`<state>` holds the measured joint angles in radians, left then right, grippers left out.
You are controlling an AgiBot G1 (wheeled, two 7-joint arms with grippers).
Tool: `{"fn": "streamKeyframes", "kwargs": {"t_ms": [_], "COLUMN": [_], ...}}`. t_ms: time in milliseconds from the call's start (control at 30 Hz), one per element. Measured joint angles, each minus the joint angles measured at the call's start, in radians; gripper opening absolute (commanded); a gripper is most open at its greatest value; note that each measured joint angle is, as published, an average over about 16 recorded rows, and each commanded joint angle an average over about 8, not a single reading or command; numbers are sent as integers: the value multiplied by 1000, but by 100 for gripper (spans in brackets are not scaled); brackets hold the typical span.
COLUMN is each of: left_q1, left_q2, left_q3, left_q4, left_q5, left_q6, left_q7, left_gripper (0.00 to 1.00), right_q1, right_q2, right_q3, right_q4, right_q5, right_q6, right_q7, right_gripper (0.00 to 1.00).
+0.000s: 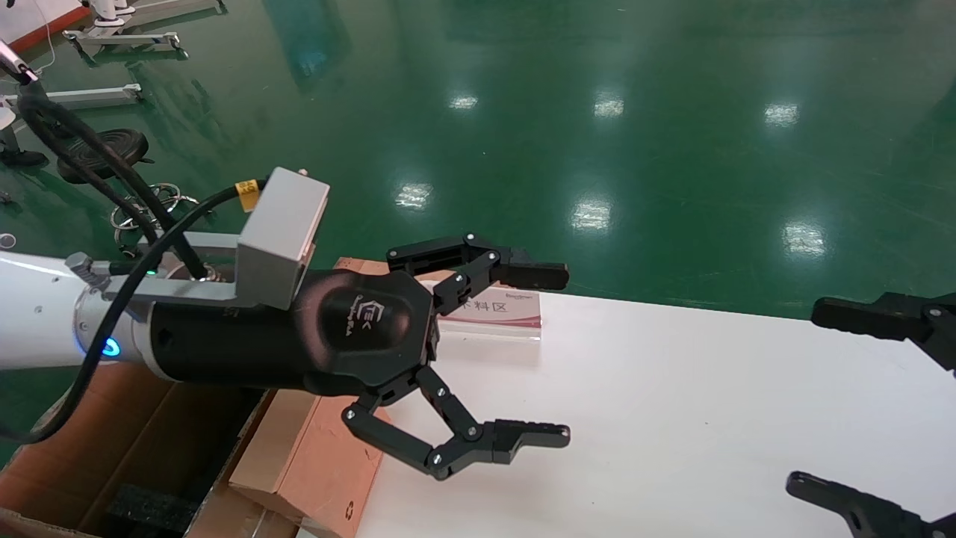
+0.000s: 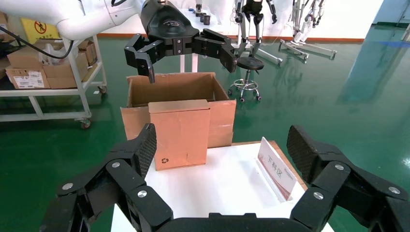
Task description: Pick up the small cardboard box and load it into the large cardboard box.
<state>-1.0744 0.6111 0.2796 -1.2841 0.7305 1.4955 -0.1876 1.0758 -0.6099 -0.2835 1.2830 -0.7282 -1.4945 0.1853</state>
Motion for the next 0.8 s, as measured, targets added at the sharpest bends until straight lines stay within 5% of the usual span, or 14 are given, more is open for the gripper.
{"fn": "streamKeyframes", "kwargs": {"t_ms": [500,800], "left_q1": [7,-58], "left_q2": [-16,-91], "left_q3": [4,70], "left_q4": [1,-36], "left_q5": [12,135], "left_q6": [-24,-48], "left_q7": [-32,-266], "left_gripper": [100,100], "right_q1": [0,0], "right_q2": [0,0], "right_q3": [0,-1], "right_q4": [0,-1], "right_q5": [0,1], "right_q6": [0,0], "right_q7": [0,-1], "right_gripper": [100,100]}}
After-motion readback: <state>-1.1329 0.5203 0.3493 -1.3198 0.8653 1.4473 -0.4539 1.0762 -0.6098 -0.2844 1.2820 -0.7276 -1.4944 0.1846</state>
